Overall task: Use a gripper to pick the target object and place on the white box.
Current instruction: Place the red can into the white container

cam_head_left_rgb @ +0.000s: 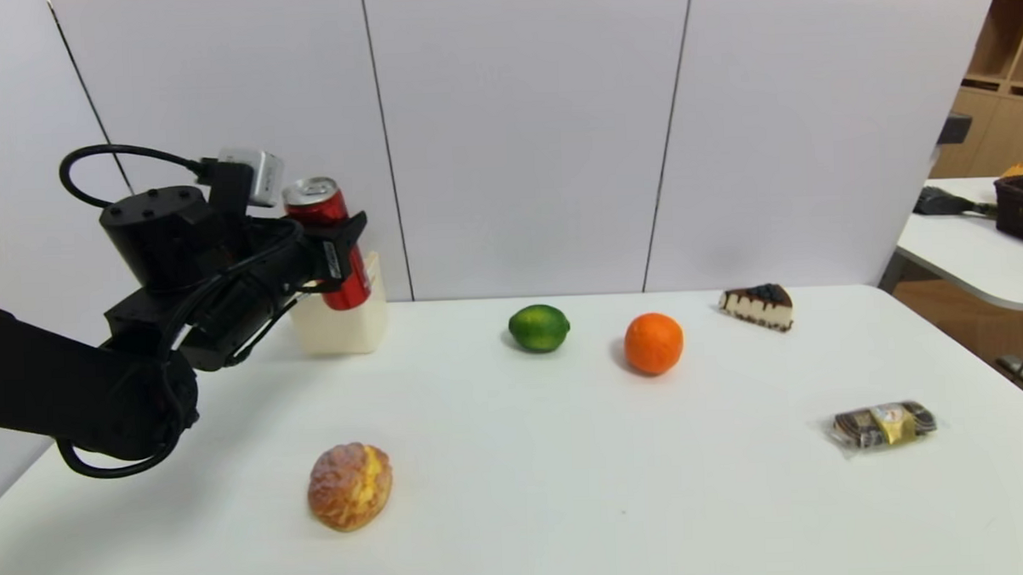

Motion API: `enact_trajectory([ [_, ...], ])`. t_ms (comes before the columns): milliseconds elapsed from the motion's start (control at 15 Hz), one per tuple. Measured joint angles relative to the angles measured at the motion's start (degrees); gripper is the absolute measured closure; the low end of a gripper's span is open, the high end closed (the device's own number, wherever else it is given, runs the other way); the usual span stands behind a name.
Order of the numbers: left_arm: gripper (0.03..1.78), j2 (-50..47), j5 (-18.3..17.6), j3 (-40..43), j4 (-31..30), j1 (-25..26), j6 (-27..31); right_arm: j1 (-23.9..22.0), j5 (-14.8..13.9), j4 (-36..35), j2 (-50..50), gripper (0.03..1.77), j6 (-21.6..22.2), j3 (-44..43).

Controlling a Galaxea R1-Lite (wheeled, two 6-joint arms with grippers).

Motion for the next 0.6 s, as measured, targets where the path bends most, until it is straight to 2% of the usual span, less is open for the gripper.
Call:
enact_trajectory([
  [600, 0.83, 0.41, -0.21, -5.61, 2.47, 5.33, 0.41, 0.04, -0.02, 0.06, 0.00, 0.10, 0.00, 0.00],
])
